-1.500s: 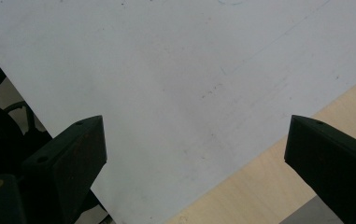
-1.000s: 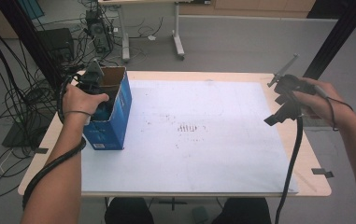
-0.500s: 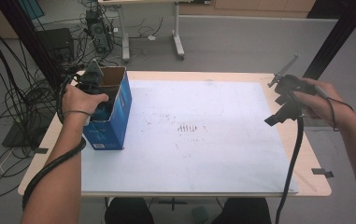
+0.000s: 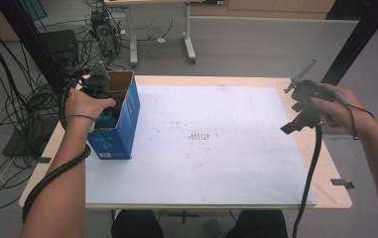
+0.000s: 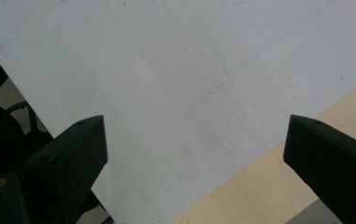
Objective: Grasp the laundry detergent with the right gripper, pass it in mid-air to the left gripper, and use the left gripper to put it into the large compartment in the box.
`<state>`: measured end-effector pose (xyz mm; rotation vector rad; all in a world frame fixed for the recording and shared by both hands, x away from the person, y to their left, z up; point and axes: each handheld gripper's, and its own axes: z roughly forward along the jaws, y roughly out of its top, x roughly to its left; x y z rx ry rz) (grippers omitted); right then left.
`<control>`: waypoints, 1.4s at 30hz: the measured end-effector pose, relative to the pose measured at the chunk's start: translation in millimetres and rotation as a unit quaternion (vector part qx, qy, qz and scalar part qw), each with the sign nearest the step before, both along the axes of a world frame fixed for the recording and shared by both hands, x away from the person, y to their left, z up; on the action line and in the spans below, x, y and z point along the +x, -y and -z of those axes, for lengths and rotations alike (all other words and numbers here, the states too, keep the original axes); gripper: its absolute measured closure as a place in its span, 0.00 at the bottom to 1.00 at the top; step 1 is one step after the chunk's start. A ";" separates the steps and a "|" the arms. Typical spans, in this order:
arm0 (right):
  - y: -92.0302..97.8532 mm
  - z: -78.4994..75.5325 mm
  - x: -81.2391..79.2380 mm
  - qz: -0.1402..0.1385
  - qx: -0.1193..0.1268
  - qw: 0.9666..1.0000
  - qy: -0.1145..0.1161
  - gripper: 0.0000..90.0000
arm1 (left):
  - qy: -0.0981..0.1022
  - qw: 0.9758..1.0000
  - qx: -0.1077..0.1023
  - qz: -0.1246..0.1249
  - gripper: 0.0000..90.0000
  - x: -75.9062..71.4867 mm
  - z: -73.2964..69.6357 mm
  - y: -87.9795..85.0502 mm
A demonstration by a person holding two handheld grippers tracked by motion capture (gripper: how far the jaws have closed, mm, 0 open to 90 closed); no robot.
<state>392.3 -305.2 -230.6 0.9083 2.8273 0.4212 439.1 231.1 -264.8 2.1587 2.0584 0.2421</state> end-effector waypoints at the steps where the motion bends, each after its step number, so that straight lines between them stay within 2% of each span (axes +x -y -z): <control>1: 0.0 0.0 0.2 0.000 0.000 1.000 0.000 0.07 | 0.000 1.000 0.000 0.000 0.36 -0.1 -1.4 -0.1; 9: -0.7 -0.8 1.1 -0.001 0.002 1.000 0.000 0.07 | -0.007 1.000 0.012 0.002 0.32 -0.7 -13.5 0.3; 16: -1.8 -0.5 1.4 -0.002 0.001 1.000 -0.001 0.07 | -0.004 1.000 -0.003 0.008 0.27 -5.0 -22.3 1.1; 21: -3.5 -0.9 2.0 -0.003 0.001 1.000 -0.001 0.07 | 0.002 1.000 -0.003 0.014 0.23 -9.0 -35.5 4.7; 33: -6.4 -1.0 2.3 -0.006 0.000 1.000 -0.001 0.07 | 0.021 0.998 -0.012 0.050 0.12 -24.3 -71.5 19.4; 36: -6.8 -0.7 2.2 -0.005 0.000 1.000 -0.002 0.07 | 0.027 0.998 -0.004 0.059 0.10 -29.2 -80.4 26.3; 39: -7.2 -0.6 2.1 -0.005 0.002 1.000 0.000 0.07 | 0.036 0.996 -0.013 0.079 0.09 -35.0 -90.1 34.1; 42: -7.6 -0.2 2.2 -0.006 0.003 1.000 -0.001 0.07 | 0.043 0.995 -0.005 0.092 0.07 -40.9 -99.0 44.8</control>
